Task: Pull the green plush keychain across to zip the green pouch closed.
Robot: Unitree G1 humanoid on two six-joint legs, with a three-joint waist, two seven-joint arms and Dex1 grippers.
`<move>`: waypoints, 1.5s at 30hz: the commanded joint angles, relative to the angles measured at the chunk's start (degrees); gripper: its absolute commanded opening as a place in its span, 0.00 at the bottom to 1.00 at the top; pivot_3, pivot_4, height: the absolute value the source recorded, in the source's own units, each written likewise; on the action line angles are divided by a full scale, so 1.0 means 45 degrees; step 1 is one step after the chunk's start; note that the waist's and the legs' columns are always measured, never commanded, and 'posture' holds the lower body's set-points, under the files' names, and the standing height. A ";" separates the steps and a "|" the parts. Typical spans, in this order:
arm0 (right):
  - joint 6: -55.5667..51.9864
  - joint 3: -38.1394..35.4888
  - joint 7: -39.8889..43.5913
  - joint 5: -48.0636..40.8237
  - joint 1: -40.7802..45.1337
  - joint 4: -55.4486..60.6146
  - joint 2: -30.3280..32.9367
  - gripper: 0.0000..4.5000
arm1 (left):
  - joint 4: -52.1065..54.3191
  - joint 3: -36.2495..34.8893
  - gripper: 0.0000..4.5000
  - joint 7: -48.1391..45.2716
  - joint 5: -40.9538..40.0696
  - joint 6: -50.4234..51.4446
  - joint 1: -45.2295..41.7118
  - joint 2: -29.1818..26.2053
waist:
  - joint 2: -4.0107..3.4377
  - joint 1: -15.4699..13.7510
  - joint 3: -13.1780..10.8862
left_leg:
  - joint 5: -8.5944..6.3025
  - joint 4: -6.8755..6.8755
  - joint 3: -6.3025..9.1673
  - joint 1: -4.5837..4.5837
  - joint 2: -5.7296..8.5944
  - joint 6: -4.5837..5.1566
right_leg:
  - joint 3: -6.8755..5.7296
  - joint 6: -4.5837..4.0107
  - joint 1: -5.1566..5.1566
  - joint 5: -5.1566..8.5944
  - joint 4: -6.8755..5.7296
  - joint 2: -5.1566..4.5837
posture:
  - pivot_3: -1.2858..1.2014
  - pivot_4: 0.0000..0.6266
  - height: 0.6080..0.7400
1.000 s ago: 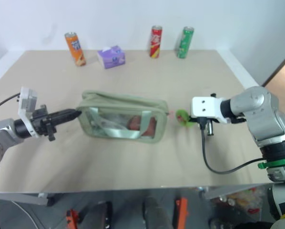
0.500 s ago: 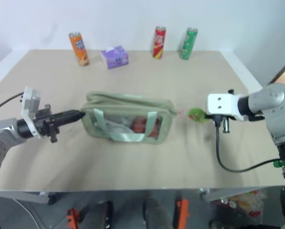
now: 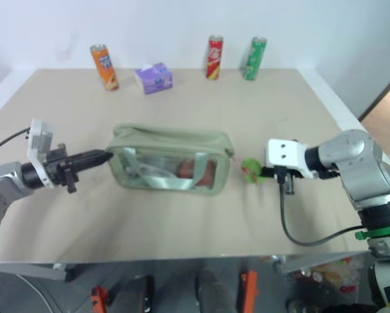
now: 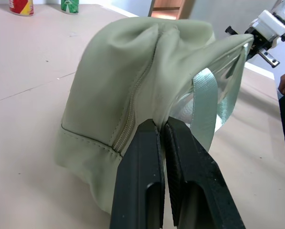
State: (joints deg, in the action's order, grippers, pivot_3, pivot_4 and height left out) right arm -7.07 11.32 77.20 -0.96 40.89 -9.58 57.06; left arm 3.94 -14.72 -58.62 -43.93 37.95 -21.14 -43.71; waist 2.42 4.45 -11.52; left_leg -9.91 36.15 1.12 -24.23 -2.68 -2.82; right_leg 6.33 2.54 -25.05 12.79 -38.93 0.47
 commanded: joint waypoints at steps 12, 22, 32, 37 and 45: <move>-0.0341 -0.0375 0.0294 -0.0263 0.1535 -0.0452 -0.0144 0.01 | 0.0181 -0.0322 0.00 0.0285 -0.0010 0.0027 0.0083 -0.0072 | -0.0001 -0.0016 0.0000 | -0.0002 -0.0052 0.0008 -0.0008 -0.0005 0.0001 | -0.0002 -0.0011 -0.0015 0.0014 0.0001 0.0010 | 0.52 0.24 1.00; 0.0236 0.1147 0.0786 0.1022 -0.0477 0.0874 -0.0240 0.01 | 0.0078 -0.0359 0.00 0.0287 0.0030 -0.0010 -0.0007 -0.0106 | 0.0001 0.0002 0.0002 | -0.0001 -0.0048 0.0010 -0.0001 -0.0014 0.0001 | -0.0002 -0.0008 -0.0012 0.0010 0.0000 0.0020 | 0.52 0.24 1.00; 0.0472 0.1630 0.0535 0.1580 -0.0216 0.0358 -0.1000 0.01 | 0.0141 -0.0375 0.00 0.0311 0.0011 0.0023 0.0002 -0.0110 | 0.0000 0.0045 0.0002 | 0.0002 -0.0022 0.0007 0.0003 -0.0015 0.0000 | 0.0001 -0.0001 -0.0010 -0.0002 -0.0010 0.0022 | 0.52 0.24 1.00; 0.0826 0.1496 0.0435 0.1664 0.0029 -0.0043 -0.1237 0.01 | 0.0171 -0.0370 0.00 0.0369 0.0012 0.0020 0.0013 -0.0072 | -0.0001 0.0044 0.0002 | 0.0001 -0.0026 0.0008 0.0003 -0.0015 0.0000 | 0.0001 -0.0002 -0.0011 -0.0002 -0.0010 0.0023 | 0.52 0.24 1.00; -0.0645 -0.0291 0.0606 -0.0344 0.1239 -0.0707 -0.1441 0.28 | 0.0115 -0.0757 0.00 0.0876 -0.0282 0.0341 0.0121 0.0016 | -0.0003 0.0045 0.0000 | 0.0001 -0.0025 0.0004 0.0001 -0.0015 0.0000 | 0.0005 -0.0003 -0.0012 -0.0005 -0.0010 0.0023 | 0.52 0.24 1.00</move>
State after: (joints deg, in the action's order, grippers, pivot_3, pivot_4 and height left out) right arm -7.86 14.35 79.43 0.98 44.19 -13.25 49.70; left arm 4.21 -15.83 -56.23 -44.41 38.62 -20.81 -43.55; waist 2.41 4.65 -11.52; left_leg -9.90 36.03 1.16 -24.23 -2.75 -2.82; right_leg 6.35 2.53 -25.10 12.77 -38.98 0.57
